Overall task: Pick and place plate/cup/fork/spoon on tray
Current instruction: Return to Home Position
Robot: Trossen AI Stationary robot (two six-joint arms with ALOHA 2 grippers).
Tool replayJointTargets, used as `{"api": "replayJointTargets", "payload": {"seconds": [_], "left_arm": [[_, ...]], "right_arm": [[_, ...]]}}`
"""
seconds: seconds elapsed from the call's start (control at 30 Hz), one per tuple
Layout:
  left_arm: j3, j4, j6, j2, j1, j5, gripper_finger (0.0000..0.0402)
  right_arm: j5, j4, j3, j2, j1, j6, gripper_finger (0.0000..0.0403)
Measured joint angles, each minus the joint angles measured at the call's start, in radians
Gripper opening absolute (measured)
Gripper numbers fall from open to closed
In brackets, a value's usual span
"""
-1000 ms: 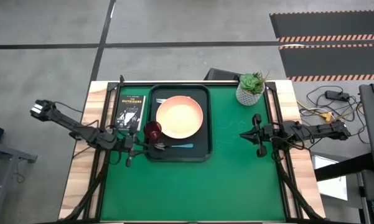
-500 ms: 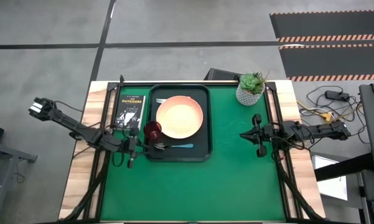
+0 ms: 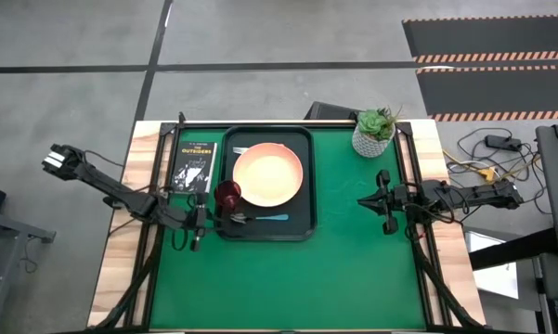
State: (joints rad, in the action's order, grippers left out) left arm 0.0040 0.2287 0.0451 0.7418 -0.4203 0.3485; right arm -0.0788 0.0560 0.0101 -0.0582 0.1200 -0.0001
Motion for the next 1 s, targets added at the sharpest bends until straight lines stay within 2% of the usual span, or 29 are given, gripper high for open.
{"api": "replayJointTargets", "payload": {"seconds": [0.67, 1.0], "left_arm": [[0.0, 0.007, 0.0, 0.116, 0.0, 0.0, 0.0083], [0.0, 0.007, 0.0, 0.124, 0.0, 0.001, 0.0083]], "right_arm": [[0.0, 0.0, 0.0, 0.0, 0.0, 0.0, 0.0009], [0.0, 0.0, 0.0, 0.0, 0.0, 0.0, 0.0009]]}}
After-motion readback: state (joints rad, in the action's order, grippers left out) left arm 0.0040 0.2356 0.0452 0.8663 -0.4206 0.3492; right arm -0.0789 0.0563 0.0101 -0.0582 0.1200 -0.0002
